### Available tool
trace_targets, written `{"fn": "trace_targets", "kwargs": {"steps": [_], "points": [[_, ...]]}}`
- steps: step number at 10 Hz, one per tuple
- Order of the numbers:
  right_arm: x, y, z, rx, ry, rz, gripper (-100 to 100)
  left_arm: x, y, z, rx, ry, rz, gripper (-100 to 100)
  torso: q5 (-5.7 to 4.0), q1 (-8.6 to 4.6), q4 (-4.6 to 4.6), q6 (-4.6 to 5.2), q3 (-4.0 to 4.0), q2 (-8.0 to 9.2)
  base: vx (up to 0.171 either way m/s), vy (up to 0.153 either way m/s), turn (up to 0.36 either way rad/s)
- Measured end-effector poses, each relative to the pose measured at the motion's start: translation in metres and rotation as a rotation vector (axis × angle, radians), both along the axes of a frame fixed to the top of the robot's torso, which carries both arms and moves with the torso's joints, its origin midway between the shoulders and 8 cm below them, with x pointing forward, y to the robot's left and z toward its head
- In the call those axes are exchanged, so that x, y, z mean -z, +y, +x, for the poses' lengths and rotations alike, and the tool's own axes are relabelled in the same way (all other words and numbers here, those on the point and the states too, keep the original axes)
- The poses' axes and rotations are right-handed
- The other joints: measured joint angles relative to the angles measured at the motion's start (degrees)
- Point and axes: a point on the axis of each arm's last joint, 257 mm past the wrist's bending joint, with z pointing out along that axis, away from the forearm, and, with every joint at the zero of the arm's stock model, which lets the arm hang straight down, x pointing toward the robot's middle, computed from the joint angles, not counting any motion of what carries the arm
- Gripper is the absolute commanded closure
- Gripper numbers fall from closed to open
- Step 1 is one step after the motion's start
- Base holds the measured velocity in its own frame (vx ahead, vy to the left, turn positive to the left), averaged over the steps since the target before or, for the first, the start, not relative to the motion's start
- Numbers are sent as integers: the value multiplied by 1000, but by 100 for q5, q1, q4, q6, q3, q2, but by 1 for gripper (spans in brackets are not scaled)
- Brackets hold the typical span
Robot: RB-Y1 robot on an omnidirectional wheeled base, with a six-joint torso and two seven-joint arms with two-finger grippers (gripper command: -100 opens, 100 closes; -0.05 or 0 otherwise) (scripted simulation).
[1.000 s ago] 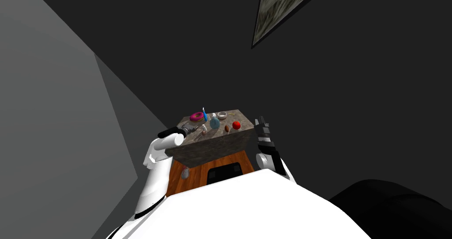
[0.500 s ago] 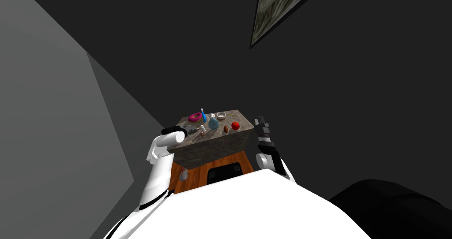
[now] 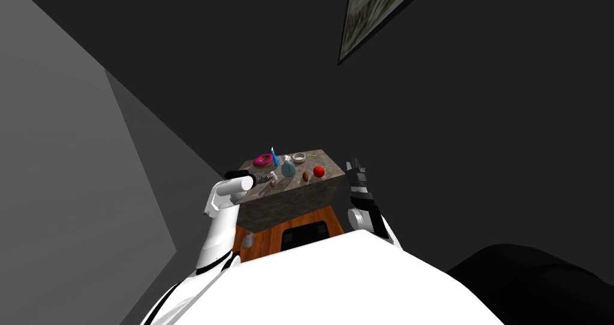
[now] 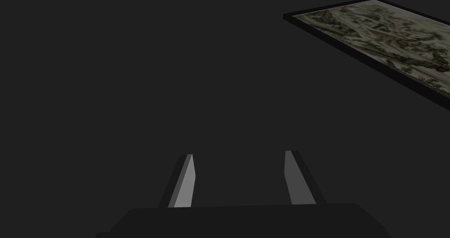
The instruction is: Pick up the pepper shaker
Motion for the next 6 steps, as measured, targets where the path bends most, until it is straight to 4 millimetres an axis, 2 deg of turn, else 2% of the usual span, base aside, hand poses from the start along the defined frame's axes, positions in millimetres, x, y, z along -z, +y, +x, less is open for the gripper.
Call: {"fn": "trace_targets", "kwargs": {"steps": [6], "points": [[0, 0, 0, 0, 0, 0, 0, 23, -10, -16, -29, 162, -66, -100, 1, 5, -2, 0, -4, -7, 41, -3, -22]]}}
